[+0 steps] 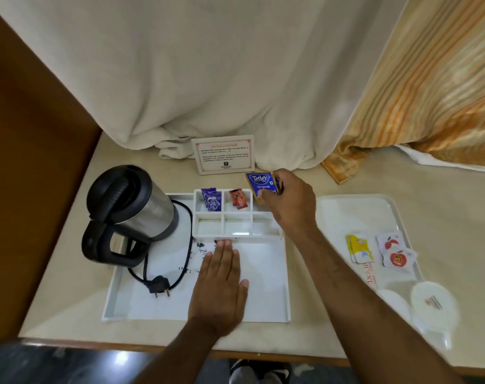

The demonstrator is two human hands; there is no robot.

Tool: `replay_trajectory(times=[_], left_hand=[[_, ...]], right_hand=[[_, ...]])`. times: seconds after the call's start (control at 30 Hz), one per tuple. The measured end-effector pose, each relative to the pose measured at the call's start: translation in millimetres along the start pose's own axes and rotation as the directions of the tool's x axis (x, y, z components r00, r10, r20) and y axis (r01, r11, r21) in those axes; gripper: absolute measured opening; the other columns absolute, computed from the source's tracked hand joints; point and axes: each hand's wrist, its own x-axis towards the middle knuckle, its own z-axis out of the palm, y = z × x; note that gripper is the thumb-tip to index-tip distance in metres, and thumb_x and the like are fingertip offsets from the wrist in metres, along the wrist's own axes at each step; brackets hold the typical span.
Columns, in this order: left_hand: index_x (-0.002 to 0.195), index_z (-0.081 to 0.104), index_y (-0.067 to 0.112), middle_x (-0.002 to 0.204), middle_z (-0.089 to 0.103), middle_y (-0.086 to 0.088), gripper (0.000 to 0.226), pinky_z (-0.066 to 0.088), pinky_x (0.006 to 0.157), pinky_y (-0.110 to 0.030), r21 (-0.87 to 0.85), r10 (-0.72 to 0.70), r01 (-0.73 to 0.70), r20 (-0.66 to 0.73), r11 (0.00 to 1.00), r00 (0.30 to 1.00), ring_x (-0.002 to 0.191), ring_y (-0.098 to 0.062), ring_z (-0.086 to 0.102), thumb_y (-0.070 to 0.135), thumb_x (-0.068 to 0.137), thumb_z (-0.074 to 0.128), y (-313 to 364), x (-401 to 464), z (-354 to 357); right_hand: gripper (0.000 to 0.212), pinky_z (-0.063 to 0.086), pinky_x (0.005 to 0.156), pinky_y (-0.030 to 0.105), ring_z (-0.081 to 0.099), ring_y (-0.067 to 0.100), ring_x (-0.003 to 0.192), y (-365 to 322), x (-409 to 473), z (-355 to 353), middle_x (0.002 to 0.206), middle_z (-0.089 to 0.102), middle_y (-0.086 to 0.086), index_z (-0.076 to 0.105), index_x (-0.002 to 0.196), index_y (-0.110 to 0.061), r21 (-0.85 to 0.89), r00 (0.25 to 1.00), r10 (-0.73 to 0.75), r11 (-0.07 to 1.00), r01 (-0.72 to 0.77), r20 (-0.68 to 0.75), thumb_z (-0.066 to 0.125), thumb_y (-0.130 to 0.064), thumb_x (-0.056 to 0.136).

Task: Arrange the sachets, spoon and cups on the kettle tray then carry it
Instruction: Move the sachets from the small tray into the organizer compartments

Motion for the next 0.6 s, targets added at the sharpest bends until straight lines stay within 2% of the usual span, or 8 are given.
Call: replay_trajectory(times=[0.1,0.23,0.33,0.47,0.6], left_hand=[[0.153,0.02,0.002,0.162,0.012,-0.017,0.067,0.01,0.118,-0.046,-0.007,-0.006,0.006,-0.002,1.0,1.0,0.151,-0.031,0.004,0.044,0.101,0.02,0.4,0.7,0.3],[0.154,0.017,0.004,0.163,0.009,-0.015,0.067,0.01,0.118,-0.046,-0.021,-0.018,0.018,0.002,1.0,1.0,0.151,-0.029,0.001,0.045,0.101,0.022,-0.2,-0.4,1.0],[0.154,0.018,0.004,0.163,0.01,-0.015,0.067,0.009,0.118,-0.045,-0.017,-0.016,0.016,0.007,1.0,1.0,0.151,-0.029,0.002,0.045,0.101,0.022,-0.3,-0.4,0.9],[0.154,0.017,0.003,0.163,0.009,-0.016,0.067,0.008,0.118,-0.046,-0.011,-0.013,0.013,0.014,1.0,1.0,0.151,-0.03,0.0,0.045,0.101,0.02,-0.7,-0.5,0.8],[0.153,0.019,0.003,0.163,0.011,-0.017,0.067,0.009,0.118,-0.046,-0.013,-0.006,0.006,0.009,1.0,1.0,0.151,-0.03,0.002,0.044,0.101,0.023,-0.5,-0.7,-0.1]], right_hand=[[0.035,0.05,0.06,0.025,0.065,0.016,0.079,4.3,-7.9,9.0,0.104,0.072,0.003,0.057,0.107,-0.018,-0.073,0.998,-0.049,0.996,0.046,-0.035,0.072,-0.036,0.081],[0.028,0.046,0.063,0.03,0.057,0.024,0.089,6.7,-15.5,19.6,0.102,0.064,0.01,0.056,0.106,-0.013,-0.209,0.986,-0.166,0.965,0.162,-0.002,0.067,-0.029,0.086],[0.037,0.043,0.065,0.03,0.051,0.022,0.098,12.4,-14.2,13.8,0.11,0.055,0.01,0.049,0.118,-0.012,-0.267,0.993,-0.113,0.956,0.121,0.046,0.062,-0.032,0.089],[0.039,0.039,0.063,0.029,0.056,0.024,0.088,19.4,-6.8,-1.0,0.105,0.059,0.01,0.047,0.114,-0.013,-0.222,0.98,-0.109,0.964,0.145,0.164,0.064,-0.031,0.084],[0.03,0.037,0.06,0.027,0.061,0.026,0.077,15.2,-4.4,-6.5,0.095,0.07,0.008,0.059,0.104,-0.013,-0.227,0.982,-0.102,0.964,0.137,0.159,0.071,-0.029,0.082]])
